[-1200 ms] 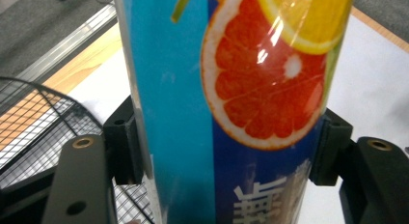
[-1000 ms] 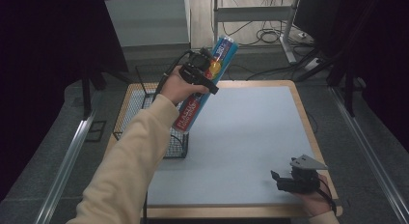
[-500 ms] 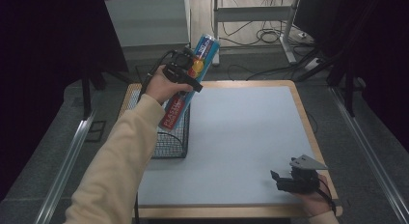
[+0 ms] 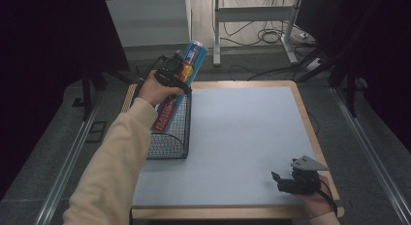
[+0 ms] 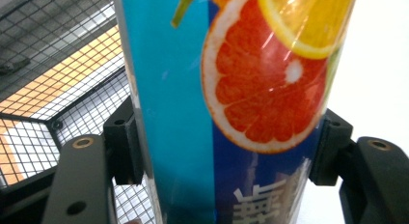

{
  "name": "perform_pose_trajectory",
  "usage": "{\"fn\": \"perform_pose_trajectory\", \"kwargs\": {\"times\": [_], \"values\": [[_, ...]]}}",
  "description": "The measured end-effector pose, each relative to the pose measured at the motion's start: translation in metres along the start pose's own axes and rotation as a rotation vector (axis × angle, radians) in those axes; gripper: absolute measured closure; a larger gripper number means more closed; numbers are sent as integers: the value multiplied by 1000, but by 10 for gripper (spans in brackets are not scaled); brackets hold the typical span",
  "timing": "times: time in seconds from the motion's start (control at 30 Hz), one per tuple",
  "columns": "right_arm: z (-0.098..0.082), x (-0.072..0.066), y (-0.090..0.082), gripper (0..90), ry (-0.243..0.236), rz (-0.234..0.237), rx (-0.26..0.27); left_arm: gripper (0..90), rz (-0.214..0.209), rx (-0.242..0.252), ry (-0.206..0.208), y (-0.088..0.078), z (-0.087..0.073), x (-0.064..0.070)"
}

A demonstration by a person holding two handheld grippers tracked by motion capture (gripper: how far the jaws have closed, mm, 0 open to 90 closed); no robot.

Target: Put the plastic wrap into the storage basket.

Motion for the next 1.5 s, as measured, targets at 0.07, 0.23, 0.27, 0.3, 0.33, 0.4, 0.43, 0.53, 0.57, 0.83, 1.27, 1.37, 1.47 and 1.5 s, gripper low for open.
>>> {"fn": "perform_pose_trajectory", "kwargs": {"times": [0.07, 0.23, 0.27, 0.3, 0.33, 0.4, 0.43, 0.53, 0.57, 0.83, 1.27, 1.37, 1.47, 1.5], "values": [[0, 0, 0, 115, -1, 0, -1, 318, 6, -2, 1, 4, 0, -3], [0, 0, 0, 115, 0, 0, -1, 319, 15, -26, -4, 17, -1, -8], [-1, 0, 0, 115, 3, 1, -2, 319, 14, -26, -6, 19, -1, -9], [-1, 0, 0, 115, 3, 0, -2, 318, 13, -33, -5, 22, -1, -10], [-1, 0, 1, 115, 0, -2, -3, 318, 15, -37, -4, 25, -1, -11], [-1, 0, 1, 115, -4, -3, -3, 318, 28, -42, -3, 30, -1, -13], [-1, 0, 1, 115, -4, -3, -3, 318, 35, -49, -1, 32, -1, -14], [-1, 1, 1, 115, 0, -2, -3, 318, 42, -60, -9, 40, 0, -20], [-1, 1, 1, 115, 1, -2, -2, 318, 41, -65, -14, 42, 0, -21], [-1, 1, 1, 115, -1, -5, -5, 318, 57, -91, -26, 62, -1, -33], [-1, 2, 2, 115, 1, -6, -9, 318, 66, -136, -46, 84, 3, -44], [-1, 2, 2, 115, 0, -8, -9, 318, 72, -151, -44, 90, 4, -45], [-2, 2, 1, 115, 2, -9, -8, 318, 87, -173, -32, 96, 6, -46], [-2, 2, 1, 115, 2, -9, -8, 318, 90, -178, -38, 97, 7, -46]]}}
Point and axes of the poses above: each handheld gripper's, and its own axes: y roughly forward along the jaws, z roughly out of its top, x roughly to its right, the point moved 4 cm from there along y, roughly forward along the jaws, and after that the axes turned 14 degrees about -x, right-handed, at the moved point
